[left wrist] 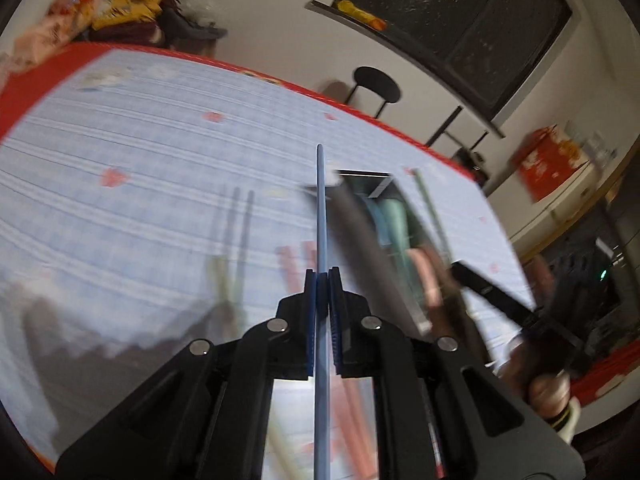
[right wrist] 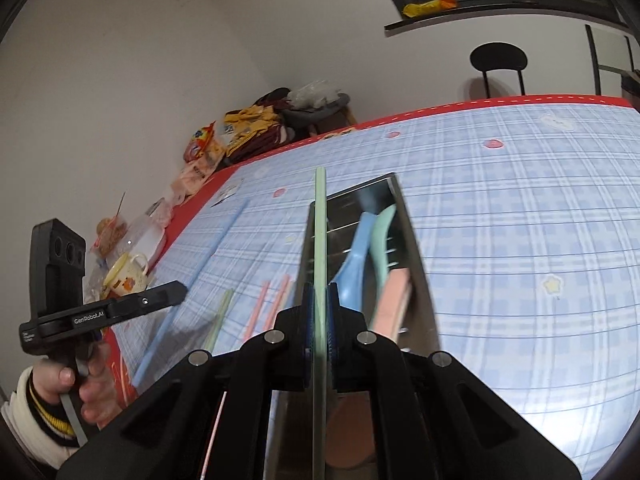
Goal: Organize utensils
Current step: 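Lower both chopsticks into the steel tray and open both tools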
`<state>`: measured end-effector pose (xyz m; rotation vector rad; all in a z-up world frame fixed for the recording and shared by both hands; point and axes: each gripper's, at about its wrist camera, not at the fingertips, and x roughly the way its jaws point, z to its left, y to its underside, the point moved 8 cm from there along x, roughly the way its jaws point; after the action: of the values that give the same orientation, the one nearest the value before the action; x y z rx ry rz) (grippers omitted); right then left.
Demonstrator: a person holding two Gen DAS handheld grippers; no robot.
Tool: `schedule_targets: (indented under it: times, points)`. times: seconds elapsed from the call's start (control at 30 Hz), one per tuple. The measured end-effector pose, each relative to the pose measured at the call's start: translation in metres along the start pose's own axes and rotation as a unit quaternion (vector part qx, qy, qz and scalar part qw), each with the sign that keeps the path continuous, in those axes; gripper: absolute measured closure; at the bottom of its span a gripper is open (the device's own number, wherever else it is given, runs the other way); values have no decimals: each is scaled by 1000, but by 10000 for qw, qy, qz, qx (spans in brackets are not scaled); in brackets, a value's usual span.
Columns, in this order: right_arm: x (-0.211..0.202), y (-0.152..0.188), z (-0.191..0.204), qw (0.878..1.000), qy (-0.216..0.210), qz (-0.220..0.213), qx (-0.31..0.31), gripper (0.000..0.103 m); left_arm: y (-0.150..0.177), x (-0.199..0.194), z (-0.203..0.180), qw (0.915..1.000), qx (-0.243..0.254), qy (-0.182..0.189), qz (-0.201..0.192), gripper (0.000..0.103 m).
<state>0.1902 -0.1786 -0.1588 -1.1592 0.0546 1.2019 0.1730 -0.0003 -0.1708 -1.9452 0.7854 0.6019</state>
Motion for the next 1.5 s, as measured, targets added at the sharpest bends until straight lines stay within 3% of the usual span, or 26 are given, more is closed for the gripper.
schedule_targets:
  times: [0.37,0.7,1.23,1.3,1.43,1.5]
  points:
    - [-9,-4,-22,9995,236,-76,173,96,5,50,-62,9955,-656,651,230,93]
    - [-2,-1,-32,9988,426,57,244,96,11,68,-65,9925,-1084,489,291,93]
    - [4,2,-37,9981,543,160,240,95,23,88,-76,9909,-1224,380,424,94]
    - [4,2,-36,9982,532,169,237,94,21,87,-77,9925,-1110,325,397,82]
    - [0,0,-30,9988,440,99,186,94,11,76,-75,9949,-947,263,235,77]
    - [-6,-2,-25,9992,385,-4,123,85,3,63,-72,9967,-783,196,59,69]
